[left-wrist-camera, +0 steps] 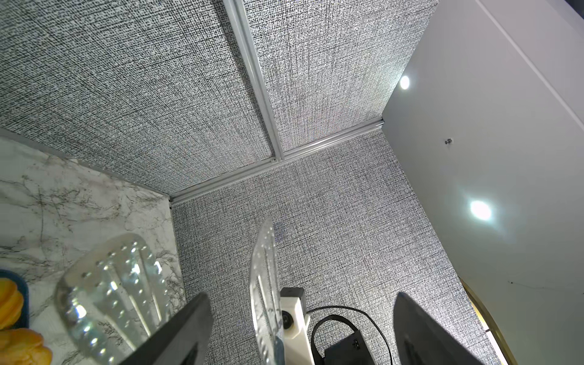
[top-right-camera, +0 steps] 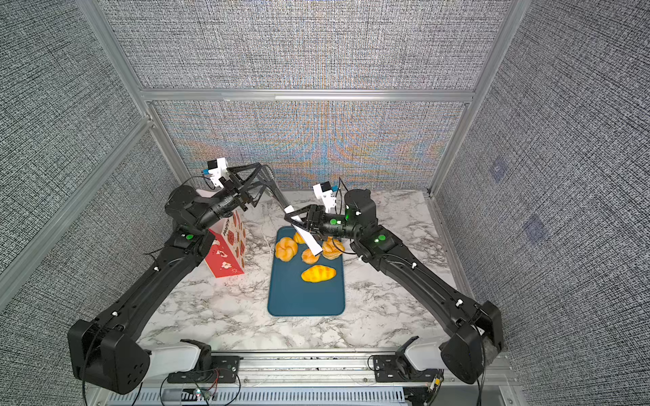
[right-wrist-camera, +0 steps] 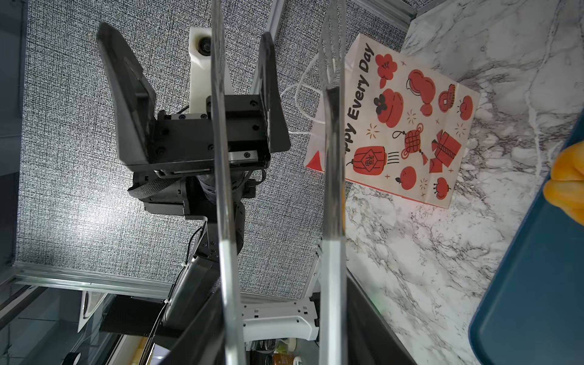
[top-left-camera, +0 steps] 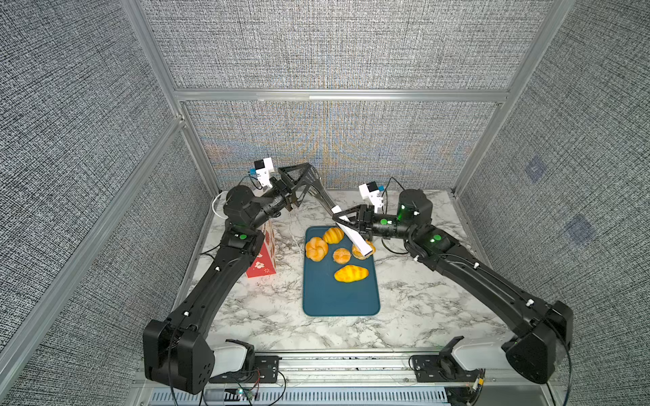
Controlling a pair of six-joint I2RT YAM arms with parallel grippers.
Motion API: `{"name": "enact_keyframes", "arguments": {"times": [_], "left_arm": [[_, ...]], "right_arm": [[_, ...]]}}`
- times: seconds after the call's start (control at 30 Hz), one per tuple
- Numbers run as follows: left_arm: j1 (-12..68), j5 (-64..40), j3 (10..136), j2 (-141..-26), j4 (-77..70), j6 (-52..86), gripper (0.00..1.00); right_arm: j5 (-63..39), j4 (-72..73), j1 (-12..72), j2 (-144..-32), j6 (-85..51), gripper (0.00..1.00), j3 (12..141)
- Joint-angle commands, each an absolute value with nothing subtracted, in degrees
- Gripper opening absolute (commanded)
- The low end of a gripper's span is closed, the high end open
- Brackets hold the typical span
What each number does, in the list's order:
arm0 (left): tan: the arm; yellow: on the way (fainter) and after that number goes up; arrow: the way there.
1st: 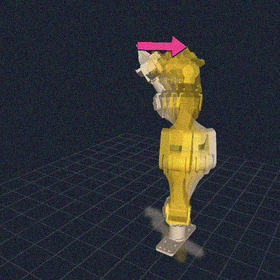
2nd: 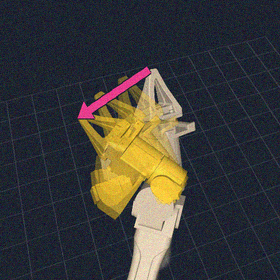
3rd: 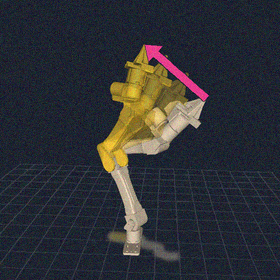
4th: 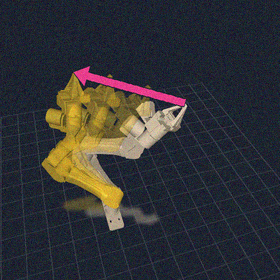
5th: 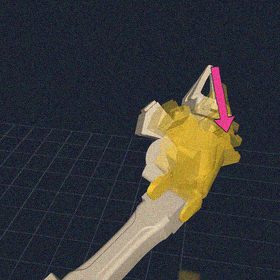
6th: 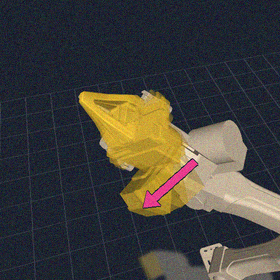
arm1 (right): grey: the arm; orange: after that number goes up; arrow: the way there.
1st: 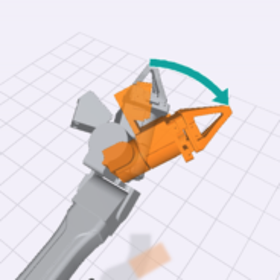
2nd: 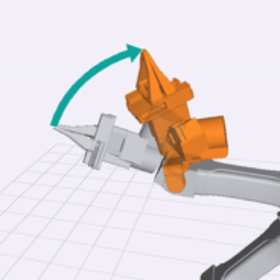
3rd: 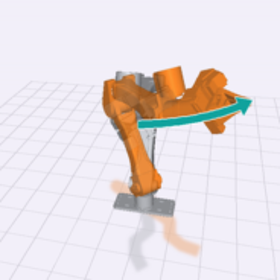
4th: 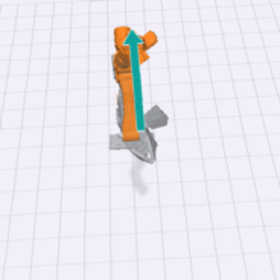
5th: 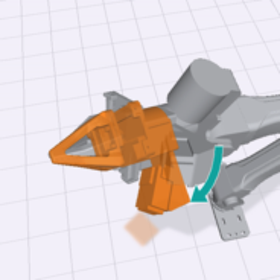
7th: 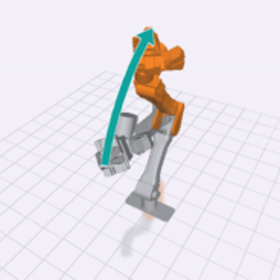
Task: Pack bread into a paper bag
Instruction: Pick up the clamp from the center of the board.
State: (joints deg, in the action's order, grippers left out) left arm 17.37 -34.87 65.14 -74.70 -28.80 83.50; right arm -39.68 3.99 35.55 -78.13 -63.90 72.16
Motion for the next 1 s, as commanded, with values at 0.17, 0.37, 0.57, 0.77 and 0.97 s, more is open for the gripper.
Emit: {"name": "enact_keyframes", "arguments": {"times": [0.17, 0.37, 0.57, 0.77, 0.97], "left_arm": [[16.71, -35.32, 65.09, -73.71, -27.75, 81.27, 0.92], [15.36, -36.60, 68.61, -72.86, -21.12, 76.05, 0.92], [14.82, -37.08, 71.48, -71.97, -13.81, 70.48, 0.91], [14.59, -34.67, 75.31, -69.78, -1.21, 61.95, 0.91], [14.25, -33.40, 76.44, -68.10, 4.17, 59.96, 0.90]], "right_arm": [[-39.46, 3.02, 35.42, -77.52, -62.38, 0.53, 75.13], [-39.46, 1.49, 34.15, -75.54, -61.41, 0.53, 73.72], [-39.12, 0.68, 32.00, -73.18, -60.83, 0.53, 72.25], [-39.22, -3.27, 29.77, -72.76, -57.24, 0.53, 73.08], [-39.62, -4.09, 28.35, -73.58, -56.69, 0.51, 72.51]]}}
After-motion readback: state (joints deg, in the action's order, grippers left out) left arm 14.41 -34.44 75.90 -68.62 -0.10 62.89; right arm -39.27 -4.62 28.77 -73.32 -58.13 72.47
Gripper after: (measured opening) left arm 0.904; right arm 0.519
